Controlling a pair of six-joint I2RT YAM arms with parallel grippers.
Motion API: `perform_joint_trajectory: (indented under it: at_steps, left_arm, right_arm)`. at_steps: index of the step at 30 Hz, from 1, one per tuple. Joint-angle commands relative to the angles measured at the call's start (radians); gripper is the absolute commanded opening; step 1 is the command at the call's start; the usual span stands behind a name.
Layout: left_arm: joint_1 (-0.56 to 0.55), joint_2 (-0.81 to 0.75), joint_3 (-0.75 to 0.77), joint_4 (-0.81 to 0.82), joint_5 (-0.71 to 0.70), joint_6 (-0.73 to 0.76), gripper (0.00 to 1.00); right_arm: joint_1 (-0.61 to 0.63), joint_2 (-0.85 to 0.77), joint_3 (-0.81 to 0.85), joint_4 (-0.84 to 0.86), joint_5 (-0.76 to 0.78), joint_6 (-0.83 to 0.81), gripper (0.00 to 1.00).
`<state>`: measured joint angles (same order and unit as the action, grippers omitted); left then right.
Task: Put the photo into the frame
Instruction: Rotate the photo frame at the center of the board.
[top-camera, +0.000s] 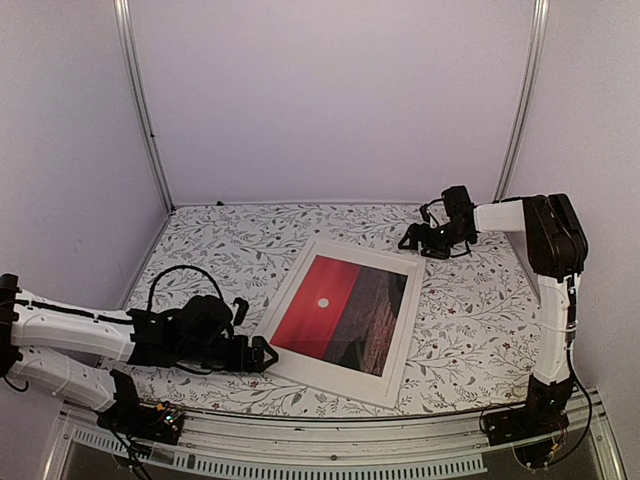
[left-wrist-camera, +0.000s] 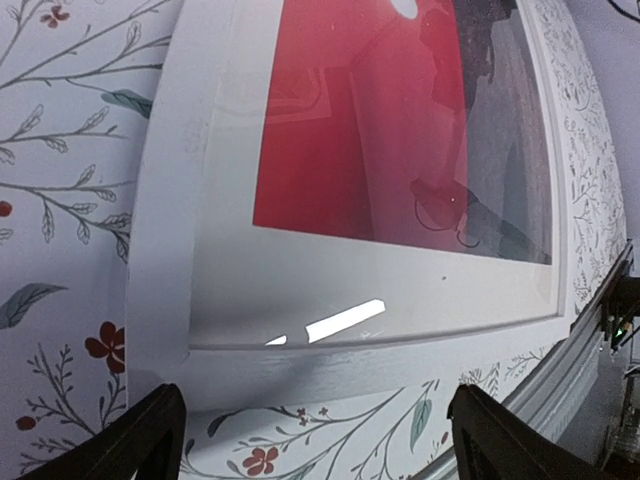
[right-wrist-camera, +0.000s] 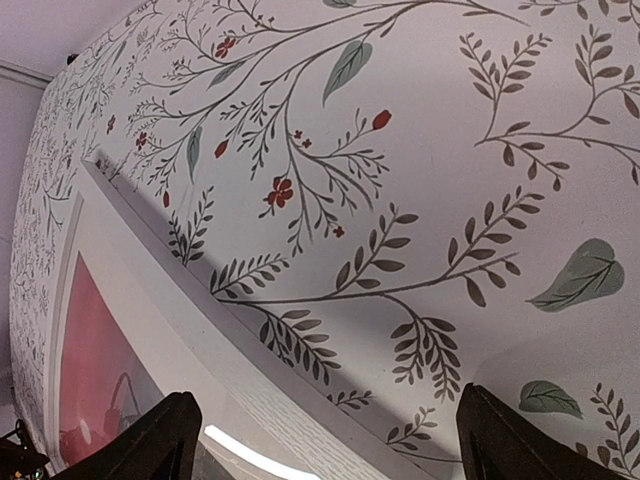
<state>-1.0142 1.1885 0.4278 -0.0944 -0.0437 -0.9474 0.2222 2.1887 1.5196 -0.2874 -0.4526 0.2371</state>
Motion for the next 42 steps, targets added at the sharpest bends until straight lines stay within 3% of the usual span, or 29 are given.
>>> perform_joint_trajectory:
  at_steps: [1,8,21,34,42]
  left_arm:
    - [-0.046,-0.082,-0.014,-0.121,-0.031,-0.033,0.94]
    - [-0.098,-0.167,-0.045,-0.190,-0.057,-0.089,0.94]
    - [-0.079,-0.001,-0.034,-0.029,-0.041,-0.049,0.94]
    - [0.155,0.146,-0.025,0.181,0.087,0.063,0.94]
    - [0.314,0.335,0.132,0.219,0.139,0.207,0.94]
  right_arm:
    - [0.008,0.024,-0.007,-0.027,-0.018,-0.017,0.93]
    - [0.012,0.034,-0.013,-0.021,-0.028,-0.014,0.92]
    - [0.025,-0.004,-0.094,-0.026,-0.045,-0.013,0.88]
    - [0.028,-0.153,-0.348,0.033,-0.035,0.012,0.85]
    - [0.047,-0.287,-0.551,0.102,-0.028,0.067,0.85]
